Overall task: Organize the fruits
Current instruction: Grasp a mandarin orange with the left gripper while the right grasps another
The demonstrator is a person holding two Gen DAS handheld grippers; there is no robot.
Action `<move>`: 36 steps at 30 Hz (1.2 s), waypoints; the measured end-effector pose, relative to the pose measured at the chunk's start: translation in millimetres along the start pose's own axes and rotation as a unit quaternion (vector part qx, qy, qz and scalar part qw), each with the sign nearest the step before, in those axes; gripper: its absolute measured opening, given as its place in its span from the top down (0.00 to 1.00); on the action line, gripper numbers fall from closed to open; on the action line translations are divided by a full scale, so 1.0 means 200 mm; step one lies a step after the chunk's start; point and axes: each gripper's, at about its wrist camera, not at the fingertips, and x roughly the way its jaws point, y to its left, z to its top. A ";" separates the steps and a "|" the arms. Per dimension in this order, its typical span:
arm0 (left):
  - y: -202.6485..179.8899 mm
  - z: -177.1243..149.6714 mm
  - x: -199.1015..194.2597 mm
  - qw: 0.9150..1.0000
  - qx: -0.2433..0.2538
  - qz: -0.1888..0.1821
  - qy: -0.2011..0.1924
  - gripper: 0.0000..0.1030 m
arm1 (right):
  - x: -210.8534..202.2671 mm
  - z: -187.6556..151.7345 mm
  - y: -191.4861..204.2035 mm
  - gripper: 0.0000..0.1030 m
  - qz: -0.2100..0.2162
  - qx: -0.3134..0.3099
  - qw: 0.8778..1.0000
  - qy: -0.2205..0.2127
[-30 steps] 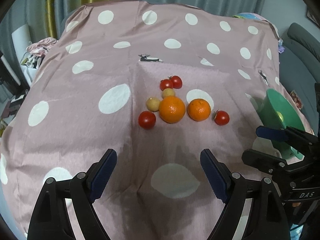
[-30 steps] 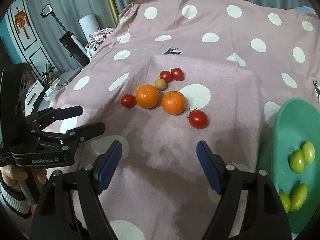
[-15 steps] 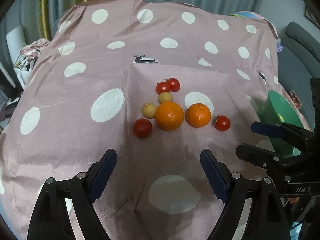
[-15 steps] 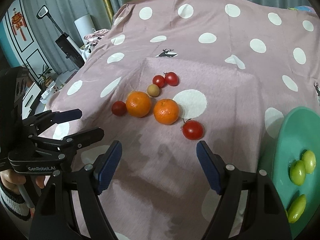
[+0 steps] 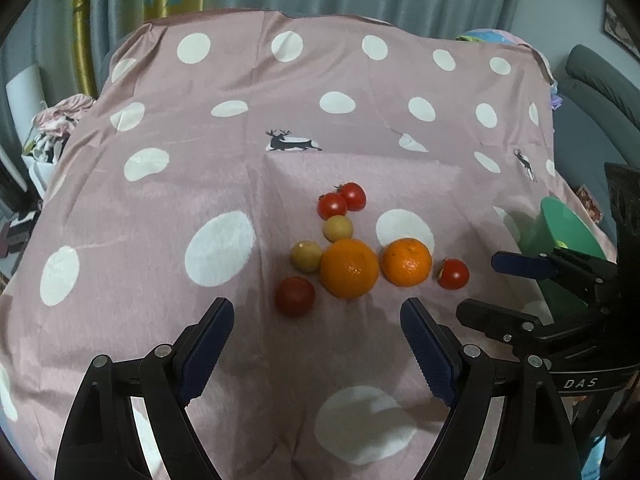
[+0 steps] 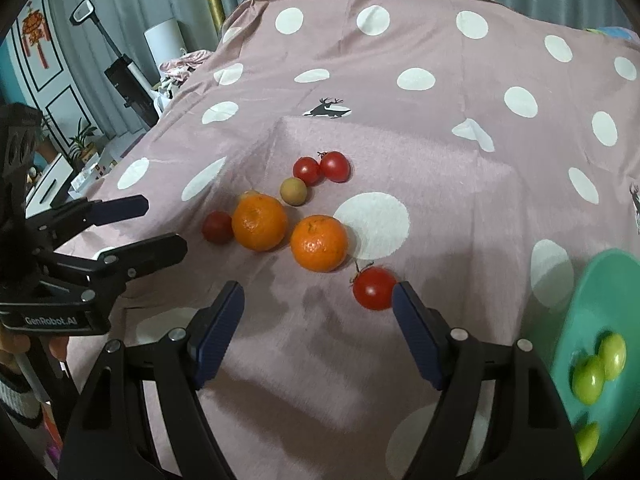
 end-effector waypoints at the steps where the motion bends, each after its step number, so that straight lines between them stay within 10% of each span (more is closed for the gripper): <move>1: 0.00 0.00 0.00 1.000 0.001 -0.002 0.001 0.17 | 0.01 0.01 0.00 0.26 0.001 -0.001 1.000 0.002; 23: 0.02 0.06 0.10 1.000 0.025 -0.010 0.014 0.17 | 0.32 0.13 -0.01 0.58 0.022 -0.023 0.998 0.050; 36: -0.08 0.10 0.20 0.998 0.050 -0.025 0.030 0.20 | 0.01 0.01 -0.06 0.58 0.034 0.008 0.999 -0.005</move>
